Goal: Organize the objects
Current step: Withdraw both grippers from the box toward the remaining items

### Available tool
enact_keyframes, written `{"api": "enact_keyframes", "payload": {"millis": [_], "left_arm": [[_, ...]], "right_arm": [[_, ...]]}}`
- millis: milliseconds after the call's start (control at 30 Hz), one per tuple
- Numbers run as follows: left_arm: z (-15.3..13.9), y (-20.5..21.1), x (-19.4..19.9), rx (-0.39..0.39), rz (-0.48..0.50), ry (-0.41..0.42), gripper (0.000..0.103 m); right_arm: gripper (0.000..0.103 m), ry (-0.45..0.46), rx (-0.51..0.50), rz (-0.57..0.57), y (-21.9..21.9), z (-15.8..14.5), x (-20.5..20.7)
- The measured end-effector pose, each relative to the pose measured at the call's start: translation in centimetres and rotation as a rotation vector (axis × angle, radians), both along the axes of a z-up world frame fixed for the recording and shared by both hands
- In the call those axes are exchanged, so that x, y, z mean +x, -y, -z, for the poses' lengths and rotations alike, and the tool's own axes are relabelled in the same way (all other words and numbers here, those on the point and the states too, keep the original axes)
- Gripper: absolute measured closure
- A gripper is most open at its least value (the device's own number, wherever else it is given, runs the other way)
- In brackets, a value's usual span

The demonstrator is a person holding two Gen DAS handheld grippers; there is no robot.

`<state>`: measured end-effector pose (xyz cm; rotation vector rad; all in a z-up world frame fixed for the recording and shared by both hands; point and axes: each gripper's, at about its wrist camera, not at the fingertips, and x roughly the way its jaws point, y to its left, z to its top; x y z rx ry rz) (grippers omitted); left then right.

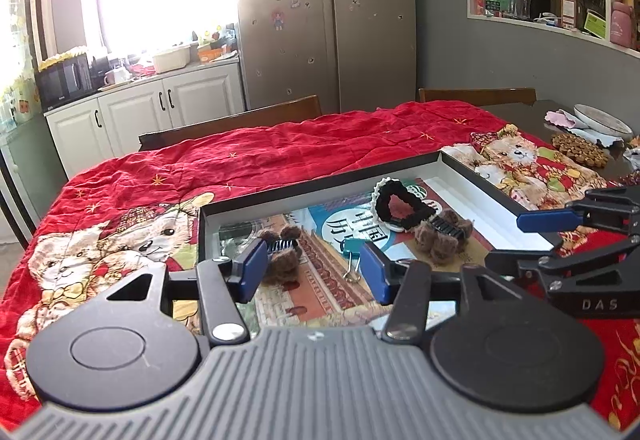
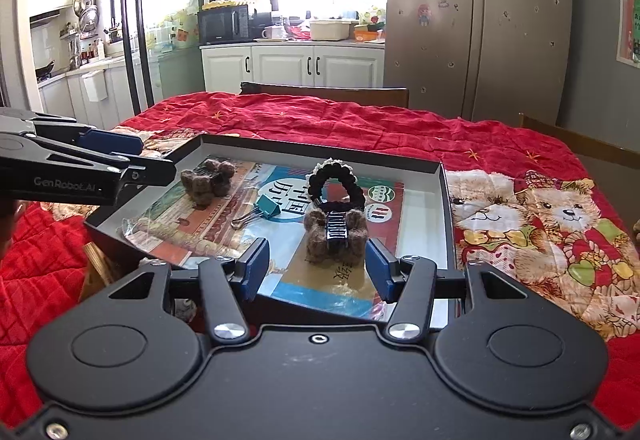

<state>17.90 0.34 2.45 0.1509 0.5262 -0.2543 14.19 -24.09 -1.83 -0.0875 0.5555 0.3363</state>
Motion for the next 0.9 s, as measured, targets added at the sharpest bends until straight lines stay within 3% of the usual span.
{"api": "enact_keyframes", "payload": {"millis": [600, 900], "left_arm": [[-0.4, -1.9, -5.6, -0.028, -0.027, 0.008, 0.032], [0.0, -2.1, -8.1, -0.003, -0.024, 0.020, 0.030]], "right_arm": [[0.052, 0.041, -0.077, -0.034, -0.3, -1.1, -5.8], [0.052, 0.022, -0.062, -0.018, 0.5, -0.5, -7.5]]}}
